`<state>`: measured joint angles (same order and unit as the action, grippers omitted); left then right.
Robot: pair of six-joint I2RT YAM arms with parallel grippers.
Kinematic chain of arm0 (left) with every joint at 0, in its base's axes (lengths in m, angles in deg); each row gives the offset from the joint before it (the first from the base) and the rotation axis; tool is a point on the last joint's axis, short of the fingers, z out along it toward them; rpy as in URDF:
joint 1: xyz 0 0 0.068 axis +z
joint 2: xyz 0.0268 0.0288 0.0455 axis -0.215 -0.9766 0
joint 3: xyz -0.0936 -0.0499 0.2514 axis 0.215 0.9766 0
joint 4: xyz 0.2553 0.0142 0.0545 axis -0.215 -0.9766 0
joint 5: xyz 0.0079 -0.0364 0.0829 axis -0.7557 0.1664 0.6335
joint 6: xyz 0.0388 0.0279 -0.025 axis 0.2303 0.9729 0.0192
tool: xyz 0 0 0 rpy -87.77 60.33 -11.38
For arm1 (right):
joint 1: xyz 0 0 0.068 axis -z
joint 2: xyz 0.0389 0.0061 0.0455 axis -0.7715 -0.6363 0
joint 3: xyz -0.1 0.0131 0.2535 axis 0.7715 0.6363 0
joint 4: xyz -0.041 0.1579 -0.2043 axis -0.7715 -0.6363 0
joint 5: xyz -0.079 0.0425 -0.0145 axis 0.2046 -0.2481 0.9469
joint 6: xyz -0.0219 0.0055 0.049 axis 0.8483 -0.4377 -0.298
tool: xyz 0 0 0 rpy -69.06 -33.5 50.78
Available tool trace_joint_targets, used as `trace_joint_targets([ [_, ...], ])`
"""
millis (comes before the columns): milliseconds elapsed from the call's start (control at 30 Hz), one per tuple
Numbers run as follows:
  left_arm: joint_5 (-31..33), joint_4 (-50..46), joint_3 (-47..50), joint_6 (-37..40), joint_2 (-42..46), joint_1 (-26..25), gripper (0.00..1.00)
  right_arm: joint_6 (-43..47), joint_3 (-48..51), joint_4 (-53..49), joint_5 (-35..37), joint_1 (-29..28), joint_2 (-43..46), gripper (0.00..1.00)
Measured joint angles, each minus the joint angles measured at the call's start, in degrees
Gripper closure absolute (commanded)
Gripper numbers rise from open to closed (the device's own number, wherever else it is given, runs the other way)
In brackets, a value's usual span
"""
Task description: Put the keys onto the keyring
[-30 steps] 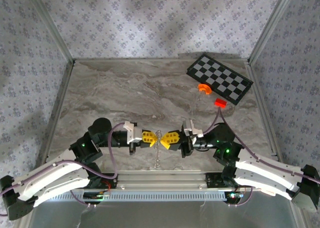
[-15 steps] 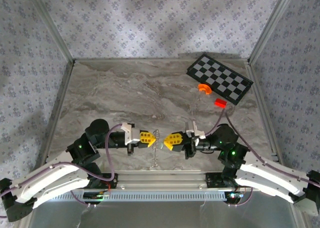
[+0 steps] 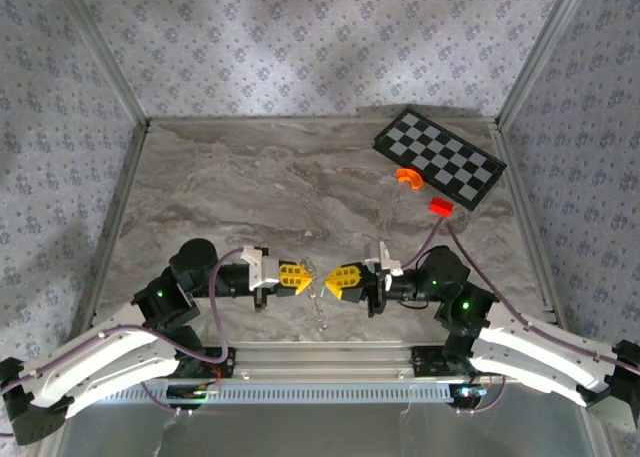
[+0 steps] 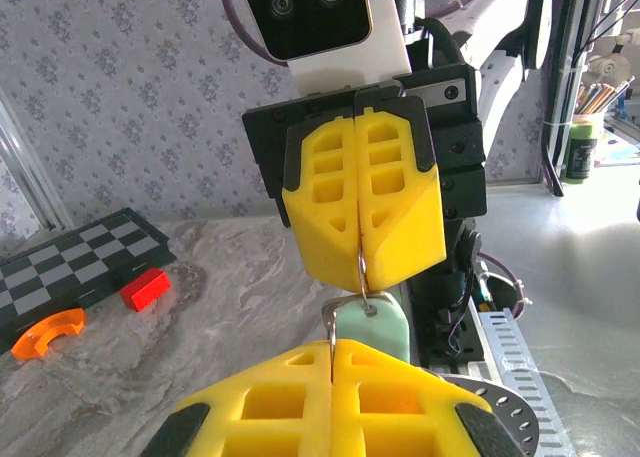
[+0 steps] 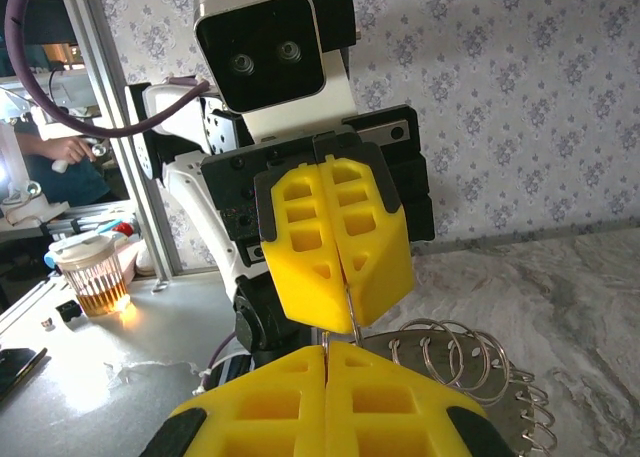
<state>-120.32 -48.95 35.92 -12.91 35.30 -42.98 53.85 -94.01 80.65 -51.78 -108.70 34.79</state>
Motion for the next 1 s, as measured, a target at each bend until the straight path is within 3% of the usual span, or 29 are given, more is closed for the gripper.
trace_joint_targets([
  [1000, -1.66, 4.37, 0.0, -1.75, -0.37, -0.11, 1.0, -0.07, 0.0, 3.96, 0.55, 0.22, -1.53, 1.0],
])
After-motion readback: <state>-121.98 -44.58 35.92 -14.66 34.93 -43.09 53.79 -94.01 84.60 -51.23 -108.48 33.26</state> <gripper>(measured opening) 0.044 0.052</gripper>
